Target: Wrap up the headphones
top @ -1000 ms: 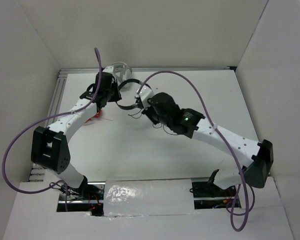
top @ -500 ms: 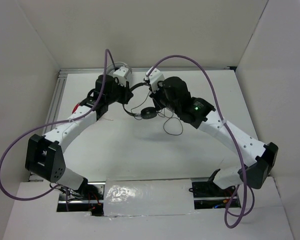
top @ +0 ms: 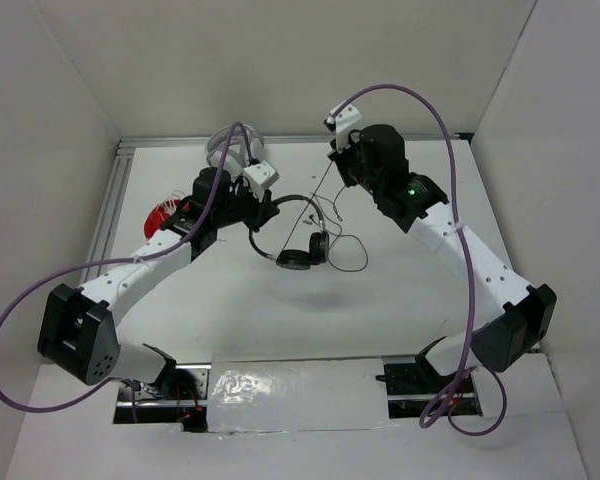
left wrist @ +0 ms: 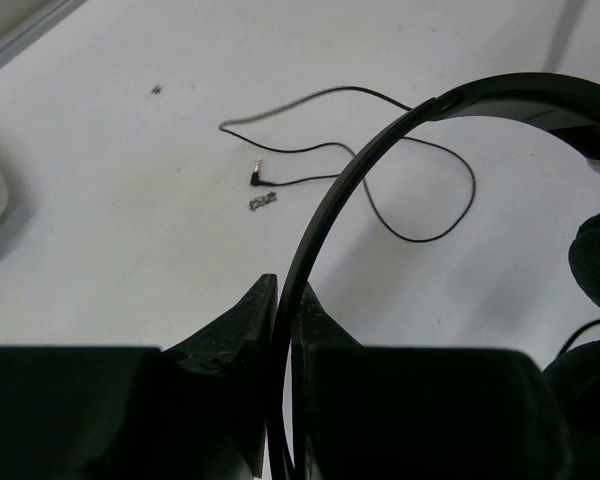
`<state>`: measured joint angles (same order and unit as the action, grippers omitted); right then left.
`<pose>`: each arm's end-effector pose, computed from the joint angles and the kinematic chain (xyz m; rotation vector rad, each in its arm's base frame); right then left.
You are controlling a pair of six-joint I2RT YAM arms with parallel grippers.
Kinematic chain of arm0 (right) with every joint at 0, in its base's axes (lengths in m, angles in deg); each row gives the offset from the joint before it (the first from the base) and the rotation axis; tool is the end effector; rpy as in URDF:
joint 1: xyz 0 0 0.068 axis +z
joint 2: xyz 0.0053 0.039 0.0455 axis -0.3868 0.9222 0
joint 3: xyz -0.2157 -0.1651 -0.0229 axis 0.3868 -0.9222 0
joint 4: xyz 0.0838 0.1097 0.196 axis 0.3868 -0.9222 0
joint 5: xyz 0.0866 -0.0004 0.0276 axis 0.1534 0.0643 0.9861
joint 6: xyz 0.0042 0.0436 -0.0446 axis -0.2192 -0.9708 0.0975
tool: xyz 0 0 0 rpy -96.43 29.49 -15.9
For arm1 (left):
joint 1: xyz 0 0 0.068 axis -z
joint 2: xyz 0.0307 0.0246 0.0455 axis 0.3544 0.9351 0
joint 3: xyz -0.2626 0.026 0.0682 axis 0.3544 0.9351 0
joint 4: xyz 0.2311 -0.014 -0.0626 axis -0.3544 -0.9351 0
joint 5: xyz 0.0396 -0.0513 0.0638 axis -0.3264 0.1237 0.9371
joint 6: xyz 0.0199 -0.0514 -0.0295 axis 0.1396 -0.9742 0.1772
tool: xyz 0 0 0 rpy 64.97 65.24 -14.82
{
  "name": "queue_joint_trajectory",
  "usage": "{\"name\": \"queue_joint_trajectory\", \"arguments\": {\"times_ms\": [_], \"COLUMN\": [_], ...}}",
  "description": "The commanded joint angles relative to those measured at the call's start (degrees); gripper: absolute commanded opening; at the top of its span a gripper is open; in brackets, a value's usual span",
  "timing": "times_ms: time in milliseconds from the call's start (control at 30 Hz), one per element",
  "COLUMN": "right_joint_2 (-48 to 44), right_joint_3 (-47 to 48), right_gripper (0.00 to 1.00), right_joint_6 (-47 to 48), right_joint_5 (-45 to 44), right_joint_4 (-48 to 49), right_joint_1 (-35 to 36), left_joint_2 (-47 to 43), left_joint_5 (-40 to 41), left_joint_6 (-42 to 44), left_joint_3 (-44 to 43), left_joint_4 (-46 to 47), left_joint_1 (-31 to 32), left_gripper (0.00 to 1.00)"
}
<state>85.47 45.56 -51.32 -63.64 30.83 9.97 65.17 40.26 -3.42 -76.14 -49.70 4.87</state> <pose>0.2638 0.1602 0.4084 -0.6890 1.7620 0.0321 0.2789 -0.1511 0.3166 0.6721 1.7952 -0.6028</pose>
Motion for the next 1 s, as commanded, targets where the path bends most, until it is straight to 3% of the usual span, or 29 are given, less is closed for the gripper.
{"name": "queue_joint_trajectory", "arguments": {"times_ms": [0, 133, 233, 433, 567, 967], "right_joint_2": [2.2, 4.5, 6.0, 4.4, 1.1, -2.2], "right_joint_3": [4.1, 4.6, 4.7, -3.2, -6.5, -9.4], "right_gripper": [0.0, 0.0, 0.0, 0.0, 0.0, 0.0], "right_joint_6": [-0.6, -1.0, -2.7, -6.6, -8.0, -8.6], "right_joint_5": [2.9, 6.1, 7.2, 14.6, 13.4, 11.6], "right_joint_4": [4.6, 5.4, 5.8, 11.2, 14.0, 14.2], "right_joint_1": [-2.1, -3.6, -4.8, -7.9, -8.0, -11.5], "left_joint_2": [-4.5, -6.7, -8.0, -10.0, -7.6, -3.6], "left_joint_5": [-7.8, -11.0, -8.6, -7.4, -1.5, 0.7], "left_joint_6": [5.2, 9.1, 8.2, 7.0, 6.6, 6.2], "left_joint_3": [0.9, 1.8, 2.5, 2.7, -1.3, -2.1], "left_joint_4": [5.2, 4.3, 5.3, 5.1, 1.0, -0.4], "left_joint_1": [2.3, 5.4, 6.3, 6.4, 6.3, 6.4], "left_gripper": [0.0, 0.0, 0.0, 0.0, 0.0, 0.0]}}
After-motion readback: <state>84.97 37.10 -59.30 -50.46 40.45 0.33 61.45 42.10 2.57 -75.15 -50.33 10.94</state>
